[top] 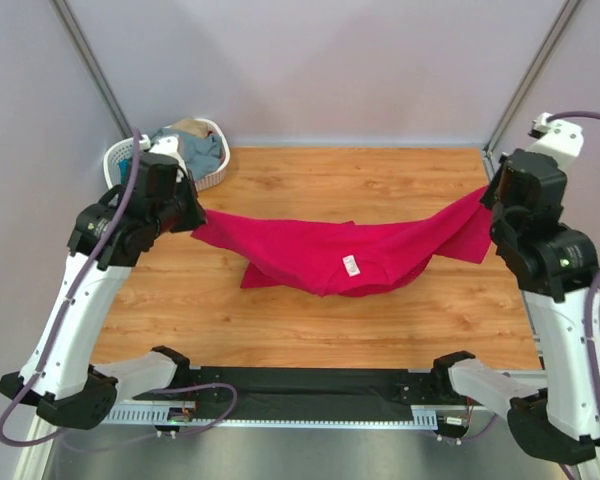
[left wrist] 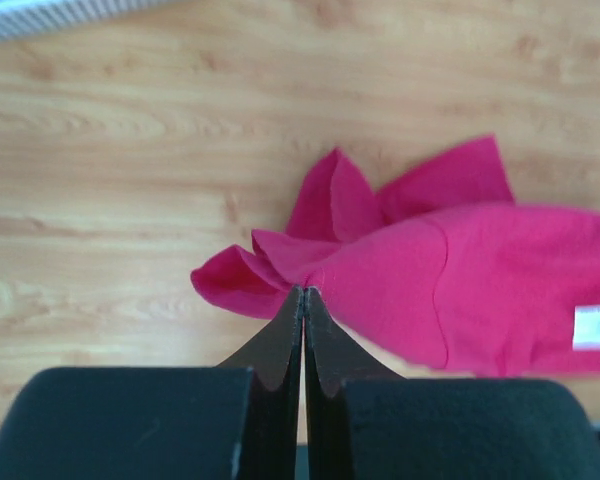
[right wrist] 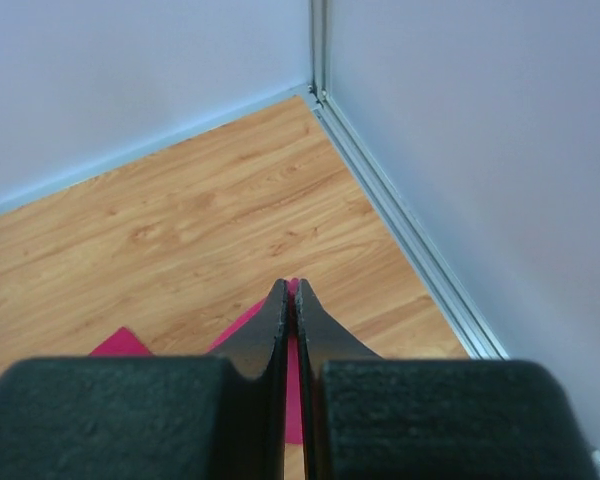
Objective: Fold and stack the t-shirts
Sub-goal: Flatten the tshirt out
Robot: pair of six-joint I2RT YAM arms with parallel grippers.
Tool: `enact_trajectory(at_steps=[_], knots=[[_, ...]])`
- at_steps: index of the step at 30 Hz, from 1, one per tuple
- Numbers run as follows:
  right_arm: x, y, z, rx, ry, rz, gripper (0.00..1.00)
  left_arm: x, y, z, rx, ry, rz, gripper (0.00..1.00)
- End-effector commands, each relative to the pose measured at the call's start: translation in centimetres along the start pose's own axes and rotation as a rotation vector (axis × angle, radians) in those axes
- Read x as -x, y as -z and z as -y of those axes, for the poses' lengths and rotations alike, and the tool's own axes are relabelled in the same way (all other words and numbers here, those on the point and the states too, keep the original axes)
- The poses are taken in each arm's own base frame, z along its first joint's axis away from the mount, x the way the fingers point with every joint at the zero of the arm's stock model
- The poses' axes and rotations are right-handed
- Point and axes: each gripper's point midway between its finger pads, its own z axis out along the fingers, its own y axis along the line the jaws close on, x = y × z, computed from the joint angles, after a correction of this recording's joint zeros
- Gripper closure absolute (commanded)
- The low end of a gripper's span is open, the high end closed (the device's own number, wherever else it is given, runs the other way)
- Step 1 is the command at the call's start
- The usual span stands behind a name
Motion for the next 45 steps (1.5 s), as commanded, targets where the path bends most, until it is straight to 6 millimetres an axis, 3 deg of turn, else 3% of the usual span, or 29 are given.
enact_trajectory(at_steps=[1,3,4,6,7,8,9,10,11,12,13,14,15,16,17,18,21,25,27,29,30,31,33,37,39,41,45], knots=[[-0.3,-4.2,-5.0,0.104,0.016,0.027,1.0,-2.1,-0.7,1.1,-0.084,0.022,-0.05,1.0],[-0.9,-5.9,-7.2,0.154,0.027,0.01,1.0,-2.6,-1.1,0.3,-0.045,0.013,-0.07,1.0],[-0.9,-7.2,-9.5,0.209,0.026,0.005,1.0,-2.6,-1.1,-0.2,-0.018,0.008,-0.074,1.0],[-1.3,-9.4,-11.9,0.244,0.065,-0.011,1.0,-1.8,-0.6,-0.5,-0.004,0.022,-0.055,1.0],[0.4,-9.7,-13.0,0.278,0.049,0.031,1.0,-1.9,-0.5,-0.3,-0.013,0.031,-0.06,1.0],[0.8,-10.7,-13.5,0.283,0.05,0.037,1.0,-2.4,-0.8,0.1,-0.034,0.05,-0.078,1.0],[-0.2,-12.8,-14.7,0.291,0.071,0.007,1.0,-3.2,-1.1,0.7,-0.064,0.067,-0.103,1.0],[1.2,-13.2,-15.8,0.332,0.056,0.026,1.0,-3.7,-0.9,2.4,-0.165,0.099,-0.119,1.0],[1.0,-14.6,-15.8,0.32,0.058,0.014,1.0,-6.7,-2.5,2.6,-0.176,0.151,-0.205,1.0],[-0.7,-17.0,-16.7,0.308,0.081,-0.033,1.0,-8.3,-3.1,3.2,-0.214,0.188,-0.242,1.0],[-1.6,-18.2,-16.8,0.299,0.096,-0.065,1.0,-8.6,-2.9,5.3,-0.345,0.232,-0.229,1.0],[-0.9,-19.3,-16.4,0.283,0.089,-0.058,0.99,-13.1,-4.9,4.8,-0.323,0.32,-0.341,1.0],[-3.2,-21.6,-16.9,0.27,0.114,-0.114,1.0,-14.8,-5.4,5.4,-0.356,0.349,-0.376,1.0],[-4.4,-22.5,-17.0,0.278,0.124,-0.151,1.0,-15.4,-5.6,6.6,-0.435,0.372,-0.383,1.0],[-4.1,-23.4,-16.7,0.275,0.113,-0.155,1.0,-18.6,-6.6,6.2,-0.404,0.41,-0.461,1.0],[-5.9,-24.9,-16.9,0.271,0.124,-0.201,1.0,-20.0,-6.7,6.8,-0.418,0.4,-0.493,1.0],[-7.8,-26.3,-17.0,0.286,0.12,-0.25,1.0,-23.3,-6.9,8.7,-0.457,0.392,-0.564,1.0],[-8.5,-25.0,-18.6,0.407,0.112,-0.277,1.0,-26.9,-6.5,11.3,-0.475,0.338,-0.645,1.0],[-7.8,-23.2,-19.5,0.503,0.117,-0.264,1.0,-28.9,-5.5,12.4,-0.488,0.309,-0.688,1.0],[-9.0,-21.6,-20.3,0.601,0.123,-0.288,1.0,-30.6,-3.9,13.5,-0.523,0.276,-0.715,1.0],[-8.0,-20.2,-20.3,0.632,0.117,-0.264,1.0,-30.7,-3.4,13.7,-0.528,0.265,-0.696,1.0],[-9.4,-19.4,-20.9,0.701,0.115,-0.288,1.0,-31.2,-2.9,13.5,-0.512,0.244,-0.7,1.0],[-8.9,-17.3,-21.1,0.763,0.106,-0.253,1.0,-31.9,-1.0,13.8,-0.521,0.195,-0.688,1.0],[-9.3,-16.6,-21.4,0.782,0.084,-0.226,1.0,-32.3,1.2,13.1,-0.52,0.171,-0.695,1.0],[-10.0,-17.6,-21.3,0.753,0.083,-0.24,1.0,-31.3,1.9,13.5,-0.575,0.207,-0.667,1.0],[-11.0,-19.3,-21.6,0.725,0.091,-0.274,1.0,-31.6,1.8,13.5,-0.587,0.23,-0.671,1.0],[-13.1,-18.5,-23.0,0.805,0.084,-0.389,1.0,-34.0,2.2,14.6,-0.624,0.189,-0.756,1.0]])
